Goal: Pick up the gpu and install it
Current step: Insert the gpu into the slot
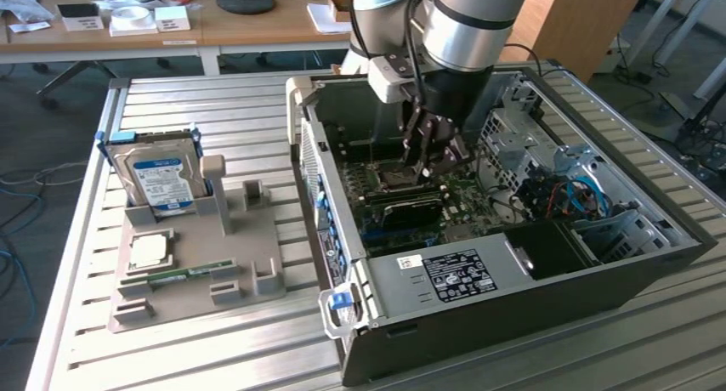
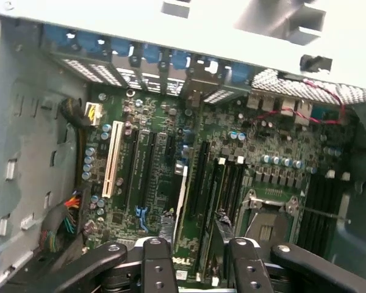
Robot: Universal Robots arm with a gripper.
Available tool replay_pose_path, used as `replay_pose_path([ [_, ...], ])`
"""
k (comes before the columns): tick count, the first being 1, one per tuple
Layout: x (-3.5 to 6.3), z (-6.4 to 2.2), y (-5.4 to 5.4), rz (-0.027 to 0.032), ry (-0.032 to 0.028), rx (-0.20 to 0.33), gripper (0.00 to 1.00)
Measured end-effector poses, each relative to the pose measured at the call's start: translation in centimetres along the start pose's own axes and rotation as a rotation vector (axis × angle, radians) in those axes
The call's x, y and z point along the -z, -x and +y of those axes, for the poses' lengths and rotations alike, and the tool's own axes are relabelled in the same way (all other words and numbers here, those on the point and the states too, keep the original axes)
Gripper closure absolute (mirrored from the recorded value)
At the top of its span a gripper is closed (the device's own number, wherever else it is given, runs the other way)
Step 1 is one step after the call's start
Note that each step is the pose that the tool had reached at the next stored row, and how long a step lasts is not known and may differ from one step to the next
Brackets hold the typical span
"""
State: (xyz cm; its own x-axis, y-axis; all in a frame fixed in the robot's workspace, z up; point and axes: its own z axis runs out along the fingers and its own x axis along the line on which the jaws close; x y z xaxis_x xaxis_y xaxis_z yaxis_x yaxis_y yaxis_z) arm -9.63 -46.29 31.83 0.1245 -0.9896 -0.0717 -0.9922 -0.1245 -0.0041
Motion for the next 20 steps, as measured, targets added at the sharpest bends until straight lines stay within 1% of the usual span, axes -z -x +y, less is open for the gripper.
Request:
replay_pose_path([
  [10,-0.08,0.09,0.01,0.0007,-0.0107,-0.15,0.6],
  [16,-0.09,0.11,0.01,0.0006,-0.0111,-0.154,0.6],
  [20,-0.1,0.57,0.16,0.0007,-0.0111,-0.155,0.6],
])
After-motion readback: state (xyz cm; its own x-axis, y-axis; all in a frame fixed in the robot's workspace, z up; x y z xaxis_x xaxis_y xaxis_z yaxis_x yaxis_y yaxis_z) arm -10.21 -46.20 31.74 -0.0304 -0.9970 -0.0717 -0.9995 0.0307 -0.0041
